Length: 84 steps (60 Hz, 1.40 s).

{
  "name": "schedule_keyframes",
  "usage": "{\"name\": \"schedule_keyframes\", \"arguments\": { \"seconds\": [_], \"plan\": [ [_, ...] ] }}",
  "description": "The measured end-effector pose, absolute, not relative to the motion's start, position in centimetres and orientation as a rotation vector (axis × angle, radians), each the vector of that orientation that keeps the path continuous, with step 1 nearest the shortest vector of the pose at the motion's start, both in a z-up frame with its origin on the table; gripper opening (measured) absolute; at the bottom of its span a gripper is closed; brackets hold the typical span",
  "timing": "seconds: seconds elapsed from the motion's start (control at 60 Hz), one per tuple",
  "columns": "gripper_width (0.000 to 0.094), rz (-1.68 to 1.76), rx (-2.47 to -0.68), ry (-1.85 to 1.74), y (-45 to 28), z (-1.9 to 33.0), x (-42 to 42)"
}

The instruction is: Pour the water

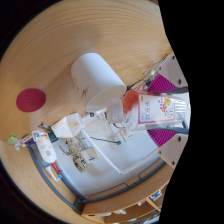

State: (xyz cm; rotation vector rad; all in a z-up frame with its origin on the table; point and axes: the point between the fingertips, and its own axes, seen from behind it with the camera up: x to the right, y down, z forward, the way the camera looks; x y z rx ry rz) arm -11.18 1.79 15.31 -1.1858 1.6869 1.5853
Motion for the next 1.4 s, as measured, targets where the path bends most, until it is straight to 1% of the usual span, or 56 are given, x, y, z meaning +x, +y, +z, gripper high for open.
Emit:
{"name": "schedule_keyframes", "arguments": {
  "seconds": [0.067, 0.15, 0.25, 0.367, 0.467, 0.533, 0.617, 0.667, 0.767, 0.967, 1.067, 1.25, 1.3, 1.4],
  "plan": [
    [0.0471, 1.577, -1.221, 1.669, 1.7, 15.3, -11.4],
    [0.047, 1.53, -1.307, 1.573, 1.5, 16.2, -11.5],
    [0.0469, 1.374, -1.493, 1.296, 0.9, 19.3, -10.9],
    [0.0469, 1.025, -1.675, 0.913, 0.2, 22.8, -7.4],
    [0.0485, 0.644, -1.761, 0.659, -0.1, 23.6, -2.4],
    [0.0488, 0.397, -1.779, 0.508, -0.3, 23.8, 1.1],
    [0.0484, 0.129, -1.801, 0.36, -0.6, 22.8, 5.0],
    [0.0483, -0.004, -1.824, 0.29, -0.7, 21.5, 7.1],
    [0.0495, -0.135, -1.854, 0.203, -0.4, 18.7, 9.5],
    [0.05, -0.206, -1.866, 0.215, 0.4, 13.5, 13.2],
    [0.0506, -0.202, -1.854, 0.237, 0.9, 11.8, 14.2],
    [0.051, -0.132, -1.826, 0.242, 1.6, 9.7, 13.7],
    [0.053, -0.114, -1.825, 0.247, 1.7, 9.2, 13.3],
    [0.0548, -0.13, -1.805, 0.207, 1.8, 9.2, 13.2]
  ]
}}
